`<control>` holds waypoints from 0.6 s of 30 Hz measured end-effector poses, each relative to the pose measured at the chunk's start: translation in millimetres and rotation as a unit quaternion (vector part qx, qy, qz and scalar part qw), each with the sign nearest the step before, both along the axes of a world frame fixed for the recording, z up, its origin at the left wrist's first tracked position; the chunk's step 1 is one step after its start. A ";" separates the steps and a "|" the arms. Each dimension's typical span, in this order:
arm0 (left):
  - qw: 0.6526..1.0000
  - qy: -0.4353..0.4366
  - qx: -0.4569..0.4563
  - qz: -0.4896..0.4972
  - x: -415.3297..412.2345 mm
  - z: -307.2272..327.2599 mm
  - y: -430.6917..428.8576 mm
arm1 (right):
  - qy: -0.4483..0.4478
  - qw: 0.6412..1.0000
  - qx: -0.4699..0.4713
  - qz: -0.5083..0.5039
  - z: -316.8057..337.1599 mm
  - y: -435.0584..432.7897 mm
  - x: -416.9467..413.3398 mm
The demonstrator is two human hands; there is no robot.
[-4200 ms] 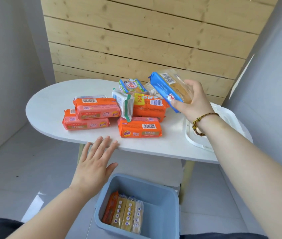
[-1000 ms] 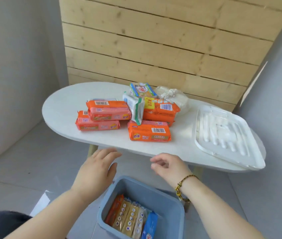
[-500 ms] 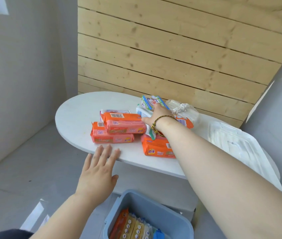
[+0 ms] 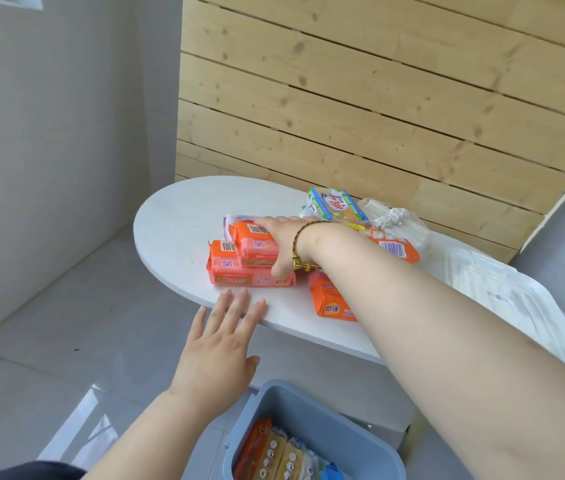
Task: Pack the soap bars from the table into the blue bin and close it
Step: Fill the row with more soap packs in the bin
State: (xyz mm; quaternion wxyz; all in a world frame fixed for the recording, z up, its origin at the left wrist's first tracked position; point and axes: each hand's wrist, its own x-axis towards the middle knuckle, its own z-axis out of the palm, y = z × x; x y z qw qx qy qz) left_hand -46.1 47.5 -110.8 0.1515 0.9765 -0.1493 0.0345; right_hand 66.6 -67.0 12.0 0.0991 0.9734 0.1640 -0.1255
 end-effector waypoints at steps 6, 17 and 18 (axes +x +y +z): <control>1.000 -0.009 0.007 0.006 -0.1 1.2 1.0 | -0.063 0.997 0.027 0.020 -15.0 -4.0 -4.1; 0.998 -0.056 -0.028 -0.022 -17.1 -2.0 -1.8 | -0.094 0.889 0.447 0.005 1.0 -61.2 -109.7; 0.996 -0.079 -0.025 -0.037 -20.5 -2.2 -4.9 | -0.079 0.874 0.480 -0.005 1.4 -72.8 -125.1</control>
